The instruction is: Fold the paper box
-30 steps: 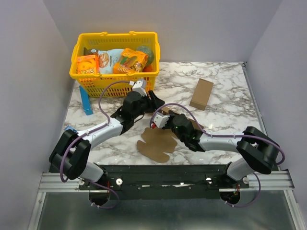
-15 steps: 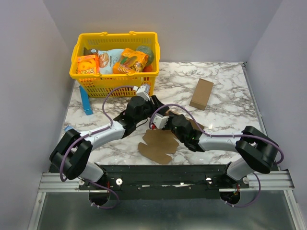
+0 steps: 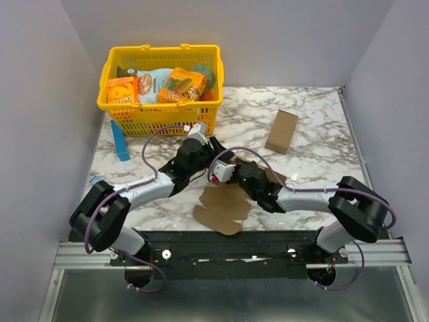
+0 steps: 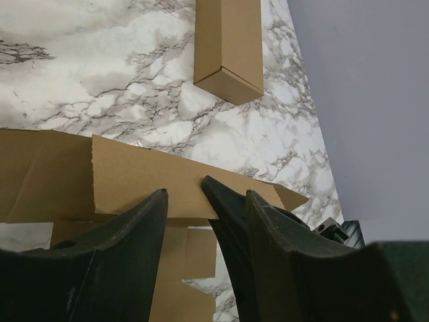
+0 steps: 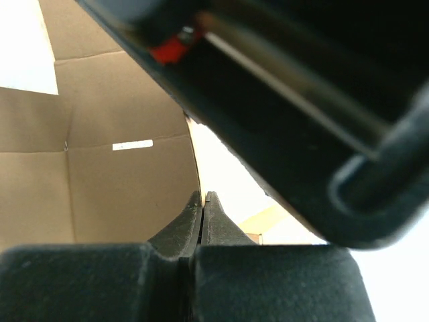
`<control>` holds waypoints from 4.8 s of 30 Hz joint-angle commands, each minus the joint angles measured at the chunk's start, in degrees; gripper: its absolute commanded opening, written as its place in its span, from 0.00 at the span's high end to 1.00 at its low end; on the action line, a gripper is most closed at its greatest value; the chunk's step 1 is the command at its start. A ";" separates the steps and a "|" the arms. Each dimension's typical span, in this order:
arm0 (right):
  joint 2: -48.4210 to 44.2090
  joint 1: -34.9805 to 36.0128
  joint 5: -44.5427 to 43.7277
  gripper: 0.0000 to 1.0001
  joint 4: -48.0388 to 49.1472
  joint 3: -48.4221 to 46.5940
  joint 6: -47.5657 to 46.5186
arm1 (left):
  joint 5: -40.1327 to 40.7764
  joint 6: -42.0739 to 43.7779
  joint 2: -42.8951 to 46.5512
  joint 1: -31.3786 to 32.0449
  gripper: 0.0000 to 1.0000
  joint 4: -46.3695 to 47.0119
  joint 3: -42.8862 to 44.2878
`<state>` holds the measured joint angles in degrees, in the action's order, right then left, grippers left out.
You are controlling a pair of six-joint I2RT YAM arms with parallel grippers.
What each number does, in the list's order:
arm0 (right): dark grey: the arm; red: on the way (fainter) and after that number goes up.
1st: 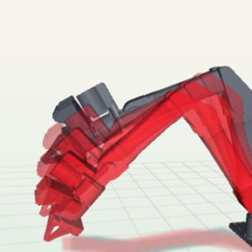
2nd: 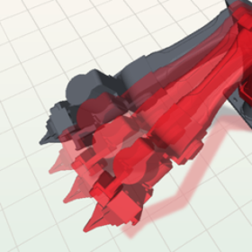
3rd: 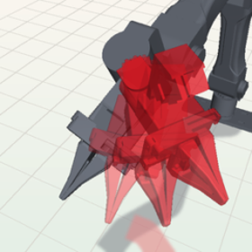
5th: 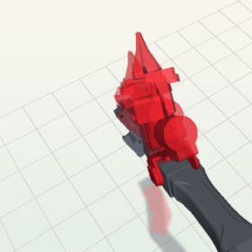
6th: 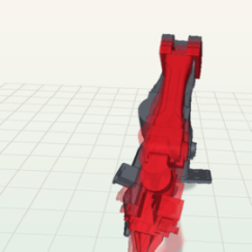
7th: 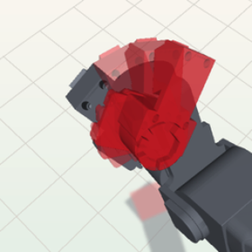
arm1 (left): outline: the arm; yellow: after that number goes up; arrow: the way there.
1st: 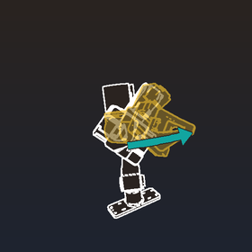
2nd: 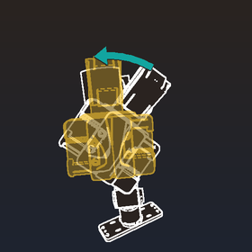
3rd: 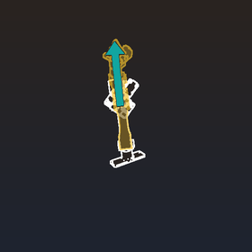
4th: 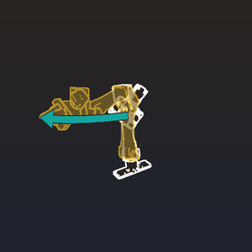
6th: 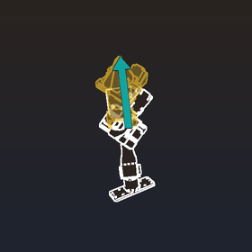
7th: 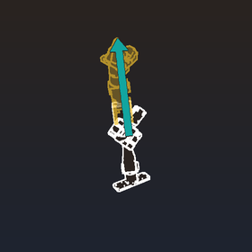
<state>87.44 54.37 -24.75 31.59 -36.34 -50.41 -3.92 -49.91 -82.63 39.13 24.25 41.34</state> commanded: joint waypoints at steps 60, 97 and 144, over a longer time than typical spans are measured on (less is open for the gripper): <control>-7.88 0.12 -9.51 0.36 10.54 2.42 5.91 | -10.94 -21.28 -6.32 -9.34 1.00 12.58 -1.35; -34.72 -21.05 23.77 0.22 -8.39 16.13 106.23 | 10.25 -25.50 1.51 -6.18 1.00 13.01 -10.05; -23.73 -21.68 28.08 0.33 1.72 16.57 116.86 | 13.42 -27.43 0.80 -3.98 1.00 15.12 -11.19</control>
<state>61.10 30.52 4.25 33.43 -17.63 62.89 6.26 -76.20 -81.67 34.39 37.21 31.35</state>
